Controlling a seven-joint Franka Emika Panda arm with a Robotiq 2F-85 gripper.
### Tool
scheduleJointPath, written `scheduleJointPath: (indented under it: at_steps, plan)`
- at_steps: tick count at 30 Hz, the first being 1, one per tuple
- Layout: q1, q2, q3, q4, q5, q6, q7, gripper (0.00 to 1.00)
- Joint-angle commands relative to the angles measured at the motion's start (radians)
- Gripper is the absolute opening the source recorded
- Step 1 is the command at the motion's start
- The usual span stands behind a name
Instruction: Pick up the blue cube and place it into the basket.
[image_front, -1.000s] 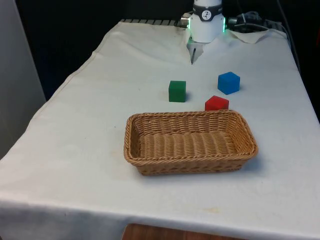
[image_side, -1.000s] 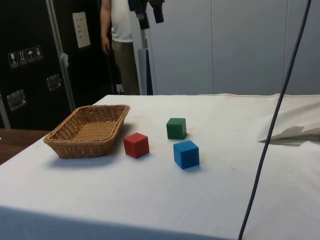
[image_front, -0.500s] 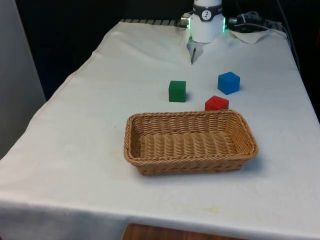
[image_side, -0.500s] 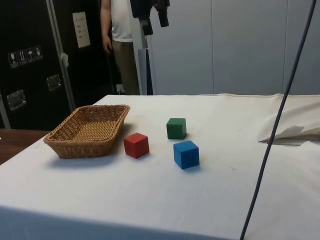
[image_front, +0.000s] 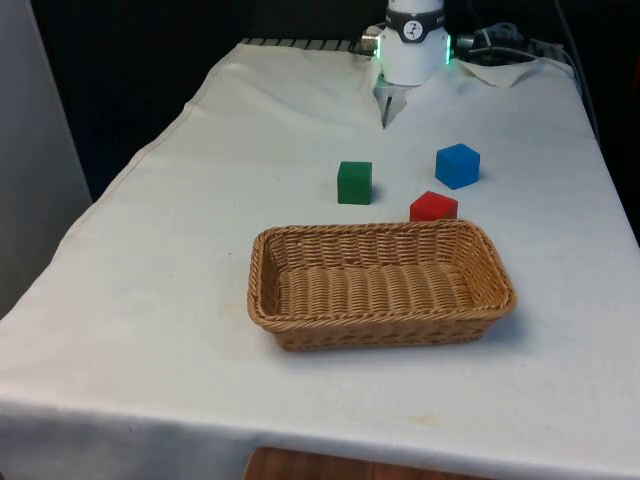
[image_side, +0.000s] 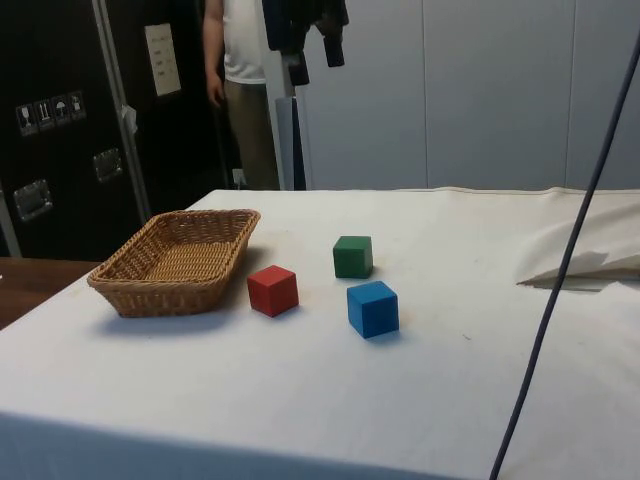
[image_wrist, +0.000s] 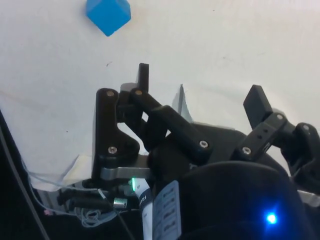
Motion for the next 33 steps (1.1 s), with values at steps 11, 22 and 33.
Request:
scheduleJointPath:
  at_steps: [11, 22, 33]
  plan:
    - [0.002, -0.039, 0.041, -0.101, 0.016, 0.109, 0.079, 1.00]
    - [0.003, -0.054, 0.078, -0.177, 0.030, 0.202, 0.143, 1.00]
    - [0.004, -0.070, 0.115, -0.260, 0.054, 0.297, 0.199, 1.00]
